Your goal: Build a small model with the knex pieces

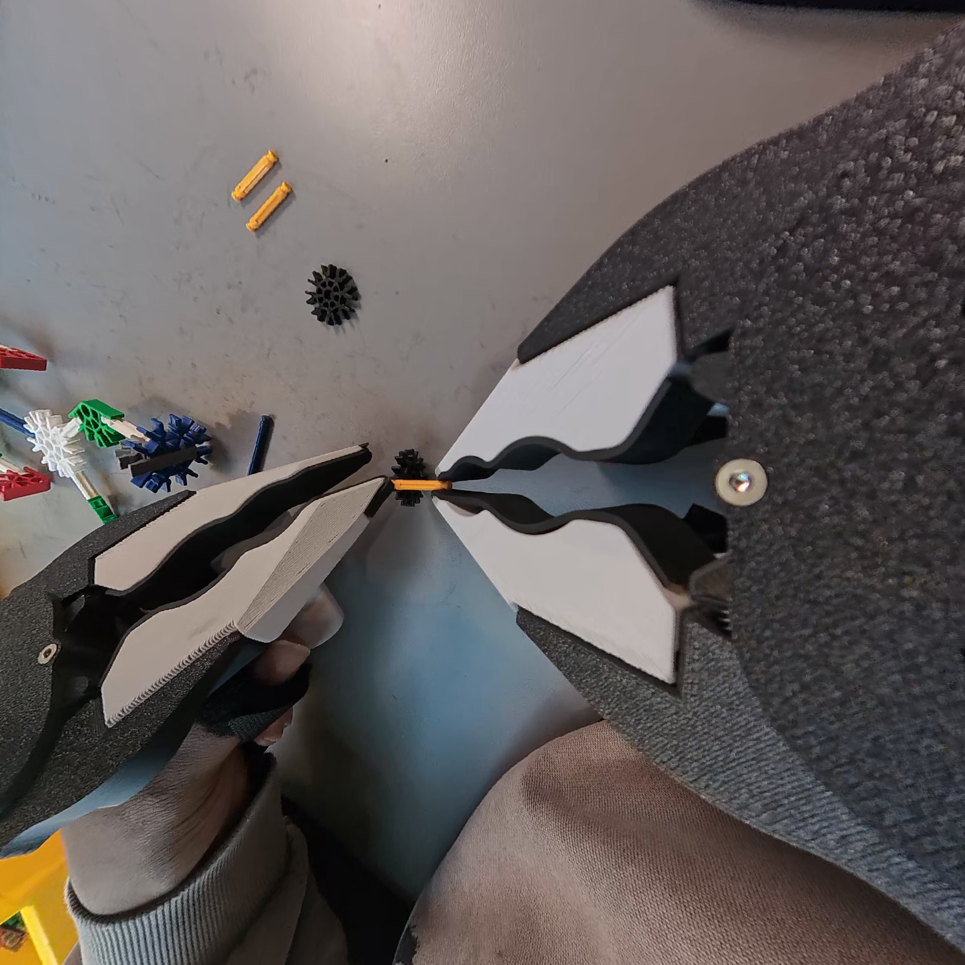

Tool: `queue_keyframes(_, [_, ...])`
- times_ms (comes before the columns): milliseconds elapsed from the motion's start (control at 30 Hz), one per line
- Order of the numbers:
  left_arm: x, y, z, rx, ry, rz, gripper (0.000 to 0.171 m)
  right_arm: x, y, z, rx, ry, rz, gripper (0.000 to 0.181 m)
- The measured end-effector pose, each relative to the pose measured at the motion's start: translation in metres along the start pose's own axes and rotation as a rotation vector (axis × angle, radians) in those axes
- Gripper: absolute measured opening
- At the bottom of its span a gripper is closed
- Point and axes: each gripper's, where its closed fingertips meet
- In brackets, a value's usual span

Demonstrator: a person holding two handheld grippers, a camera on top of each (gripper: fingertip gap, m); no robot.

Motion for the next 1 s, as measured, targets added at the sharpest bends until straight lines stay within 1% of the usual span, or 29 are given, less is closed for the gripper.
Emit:
queue_keyframes(167, [0.0006,-0.0006,-0.0013,0.010,-0.001,0.006,0.011,0.0005,-0.0003,0.0002,-0.001,0.004,0.006,0.001])
queue_keyframes(300, [0.0015,-0.0025,-0.0049,0.021,-0.027,0.016,0.000,0.0011,-0.0009,0.0004,-0.001,0.010,0.016,0.001])
queue_keyframes(600, [0.0037,-0.0035,-0.0062,0.015,-0.066,0.031,0.000,0.0029,-0.0005,0.0007,-0.004,0.015,0.024,0.001])
queue_keyframes(1000, [0.0045,-0.0028,-0.0053,-0.074,-0.295,0.058,0.000,0.0047,-0.0024,0.0036,-0.002,0.062,0.062,0.002])
Point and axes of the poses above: each gripper's, where its closed fingertips meet, y back along the fingers, x out of its underside, z = x × y across the jaws, and after that the axes turned 5 degrees about x, right-handed
